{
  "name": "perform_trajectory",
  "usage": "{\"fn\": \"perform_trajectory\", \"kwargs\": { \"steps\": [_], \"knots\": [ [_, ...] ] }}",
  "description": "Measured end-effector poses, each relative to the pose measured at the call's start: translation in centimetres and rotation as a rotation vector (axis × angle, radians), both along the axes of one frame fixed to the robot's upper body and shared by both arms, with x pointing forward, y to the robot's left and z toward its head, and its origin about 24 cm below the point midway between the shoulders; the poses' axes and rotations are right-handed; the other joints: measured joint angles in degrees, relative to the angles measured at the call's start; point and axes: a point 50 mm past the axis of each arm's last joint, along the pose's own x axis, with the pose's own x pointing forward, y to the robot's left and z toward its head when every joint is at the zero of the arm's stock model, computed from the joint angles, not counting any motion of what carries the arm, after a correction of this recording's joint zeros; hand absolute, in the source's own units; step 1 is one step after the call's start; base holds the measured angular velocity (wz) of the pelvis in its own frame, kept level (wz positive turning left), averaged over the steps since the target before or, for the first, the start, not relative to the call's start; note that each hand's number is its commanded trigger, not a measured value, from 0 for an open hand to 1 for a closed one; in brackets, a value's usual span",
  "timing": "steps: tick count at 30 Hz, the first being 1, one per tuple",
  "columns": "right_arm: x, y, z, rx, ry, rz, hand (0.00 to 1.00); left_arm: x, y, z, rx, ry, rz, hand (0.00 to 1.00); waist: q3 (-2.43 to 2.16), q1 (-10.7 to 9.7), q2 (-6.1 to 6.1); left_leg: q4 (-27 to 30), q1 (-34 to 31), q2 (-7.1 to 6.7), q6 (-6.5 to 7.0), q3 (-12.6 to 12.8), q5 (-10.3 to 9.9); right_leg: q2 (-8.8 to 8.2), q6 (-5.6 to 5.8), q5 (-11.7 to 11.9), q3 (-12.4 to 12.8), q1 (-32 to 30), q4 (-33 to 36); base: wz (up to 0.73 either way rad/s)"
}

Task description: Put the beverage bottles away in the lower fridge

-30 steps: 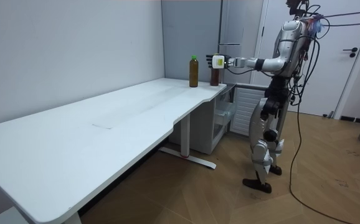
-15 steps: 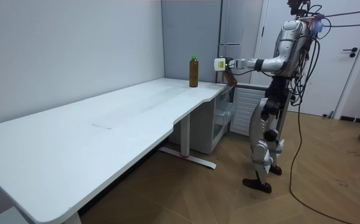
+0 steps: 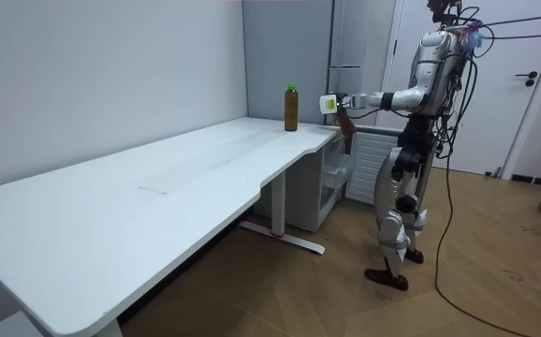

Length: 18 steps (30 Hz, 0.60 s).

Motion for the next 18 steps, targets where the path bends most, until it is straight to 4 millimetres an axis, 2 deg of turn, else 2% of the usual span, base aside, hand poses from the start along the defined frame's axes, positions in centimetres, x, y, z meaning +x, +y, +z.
{"fn": "perform_trajectory", "kwargs": {
  "steps": [9,11,14,18],
  "knots": [
    [0.6,0.1,0.0,0.000,-0.022,-0.004,0.00,0.0,-0.2,0.2,-0.026,-0.008,-0.001,1.00,-0.37,0.3,0.08,0.3,-0.8,0.03,0.01,0.0,0.0,0.01,-0.01,0.0,0.0,-0.4,0.1,0.00],
    [1.1,0.1,0.1,0.000,-0.036,0.000,0.00,0.1,-0.4,0.7,-0.048,-0.030,-0.006,1.00,-0.39,0.3,0.06,0.3,-1.0,0.03,0.01,-0.1,0.0,0.02,-0.01,0.0,0.0,-0.5,0.1,0.00],
    [1.8,0.1,0.1,0.000,-0.058,-0.008,0.00,0.2,-0.9,1.7,-0.091,-0.070,-0.016,1.00,-0.67,0.5,-0.10,0.5,-0.9,0.02,0.01,-0.1,0.0,0.02,-0.01,0.0,-0.1,-0.5,0.0,0.00],
    [2.5,0.3,0.1,0.008,-0.106,-0.074,0.00,0.2,-1.3,2.4,-0.150,-0.101,-0.024,1.00,-0.81,0.7,-0.05,0.5,-0.9,0.02,0.01,-0.2,0.0,0.02,-0.01,0.0,-0.2,-0.4,0.0,0.00]
  ]
}}
